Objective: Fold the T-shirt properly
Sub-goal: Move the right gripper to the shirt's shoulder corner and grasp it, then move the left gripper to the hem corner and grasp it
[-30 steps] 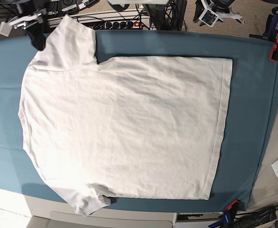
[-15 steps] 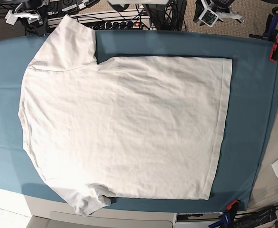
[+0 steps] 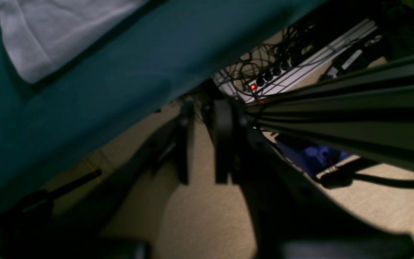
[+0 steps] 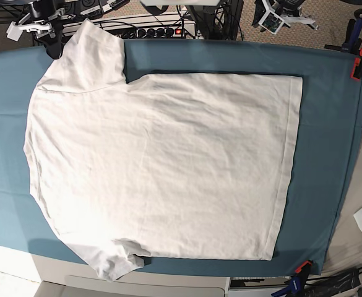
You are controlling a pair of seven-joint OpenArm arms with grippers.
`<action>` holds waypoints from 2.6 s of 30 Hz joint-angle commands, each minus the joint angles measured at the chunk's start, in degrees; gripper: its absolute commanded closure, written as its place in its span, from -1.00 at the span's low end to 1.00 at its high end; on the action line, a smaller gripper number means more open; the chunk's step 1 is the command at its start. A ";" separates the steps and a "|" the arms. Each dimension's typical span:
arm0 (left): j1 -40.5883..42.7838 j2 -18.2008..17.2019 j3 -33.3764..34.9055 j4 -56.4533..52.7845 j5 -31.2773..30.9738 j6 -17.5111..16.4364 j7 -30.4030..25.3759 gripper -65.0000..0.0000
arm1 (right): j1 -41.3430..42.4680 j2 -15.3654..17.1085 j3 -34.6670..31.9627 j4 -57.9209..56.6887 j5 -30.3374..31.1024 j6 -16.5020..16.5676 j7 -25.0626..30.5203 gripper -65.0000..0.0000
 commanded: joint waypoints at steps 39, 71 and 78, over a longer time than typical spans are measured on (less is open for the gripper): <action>-6.62 -0.13 -7.28 0.92 4.35 9.79 2.99 0.35 | 2.54 0.66 -10.91 0.76 -14.99 -0.70 4.42 1.00; -27.61 -0.13 -22.08 -25.59 -44.70 -8.68 13.42 0.10 | 2.25 0.79 -10.95 0.76 -14.97 -0.68 4.11 1.00; -32.59 0.66 -22.08 -35.15 -44.76 -8.70 13.49 0.10 | 2.23 0.79 -10.95 0.76 -14.97 -0.68 4.07 1.00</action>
